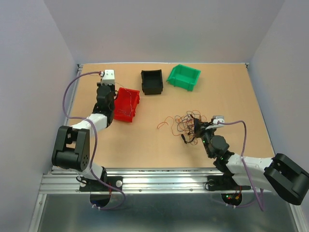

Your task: Untangle the cables

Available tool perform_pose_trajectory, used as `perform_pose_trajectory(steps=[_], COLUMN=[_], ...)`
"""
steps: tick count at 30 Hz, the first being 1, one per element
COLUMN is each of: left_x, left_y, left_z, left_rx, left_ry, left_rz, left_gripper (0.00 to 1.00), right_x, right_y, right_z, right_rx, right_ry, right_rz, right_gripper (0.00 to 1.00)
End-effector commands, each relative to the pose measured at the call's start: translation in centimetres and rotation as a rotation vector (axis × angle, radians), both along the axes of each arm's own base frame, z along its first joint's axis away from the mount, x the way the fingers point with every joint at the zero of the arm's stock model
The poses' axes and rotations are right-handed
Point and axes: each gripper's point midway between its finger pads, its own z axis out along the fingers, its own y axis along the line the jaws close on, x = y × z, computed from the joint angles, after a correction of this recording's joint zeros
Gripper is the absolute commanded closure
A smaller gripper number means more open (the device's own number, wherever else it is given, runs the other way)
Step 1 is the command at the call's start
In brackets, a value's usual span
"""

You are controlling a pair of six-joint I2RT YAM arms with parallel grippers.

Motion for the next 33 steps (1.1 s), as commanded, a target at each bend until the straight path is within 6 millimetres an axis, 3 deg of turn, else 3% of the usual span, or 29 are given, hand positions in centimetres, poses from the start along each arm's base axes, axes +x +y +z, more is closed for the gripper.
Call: perform_pose_trajectory(steps=[1,6,9,10,12,13,16,19,21,24,25,26,27,29,30,31,33], left_x=[-2.0,-3.6,-4.4,-4.5,-4.8,-4.8,-5.1,-5.3,-5.4,-5.5,-5.5,-5.5,-5.5,-5.5,-5.4,-5.4,-5.3], left_y=[0.3,-0.4,-0.6,-0.8,-1.1,-1.3,-1.6,-1.7,-1.8,-1.7,-1.7,-1.7,-1.8,-1.8,-1.9,-1.9,-1.8], left_z=[8.2,8.2,7.4,7.3,7.2,7.1,7.2,7.3,7.4,7.4,7.3,7.2,7.2,7.1,7.1,7.1,7.0], left_rx=[-0.002,0.045,0.102,0.109,0.114,0.116,0.109,0.097,0.096,0.095,0.098,0.097,0.096,0.095,0.095,0.095,0.096], left_ry=[-0.292,-0.302,-0.265,-0.26,-0.253,-0.248,-0.246,-0.248,-0.248,-0.247,-0.242,-0.241,-0.24,-0.233,-0.233,-0.228,-0.225], left_rz=[0.044,0.056,0.101,0.106,0.114,0.109,0.096,0.081,0.078,0.08,0.077,0.077,0.075,0.071,0.063,0.066,0.068], left_gripper=[1.0,1.0,1.0,1.0,1.0,1.0,1.0,1.0,1.0,1.0,1.0,1.0,1.0,1.0,1.0,1.0,1.0], right_x=[0.2,0.2,0.2,0.2,0.5,0.8,0.4,-0.2,-0.4,0.2,1.1,1.6,2.6,3.7,4.2,5.1,6.8], right_y=[0.0,0.5,2.5,3.3,5.3,6.3,8.1,10.1,12.8,16.2,17.7,19.3,20.7,23.0,23.7,24.4,23.8], right_z=[1.0,0.8,0.7,0.6,-0.2,0.5,0.8,3.7,6.1,6.4,8.8,6.6,8.8,6.6,6.4,7.5,6.0], right_rx=[0.045,0.031,-0.017,-0.03,-0.067,-0.063,-0.061,-0.036,-0.042,-0.06,-0.043,-0.069,-0.043,-0.05,-0.045,-0.032,-0.037], right_ry=[-0.025,-0.02,-0.018,-0.012,0.032,0.028,0.039,-0.005,-0.02,0.003,-0.04,0.011,-0.027,0.027,0.035,0.018,0.085], right_rz=[-0.008,0.015,0.11,0.146,0.218,0.252,0.341,0.446,0.563,0.679,0.703,0.75,0.765,0.809,0.817,0.806,0.7], right_gripper=[0.99,0.99,0.96,0.91,0.67,0.48,0.38,0.33,0.32,0.32,0.32,0.32,0.32,0.33,0.33,0.3,0.26])
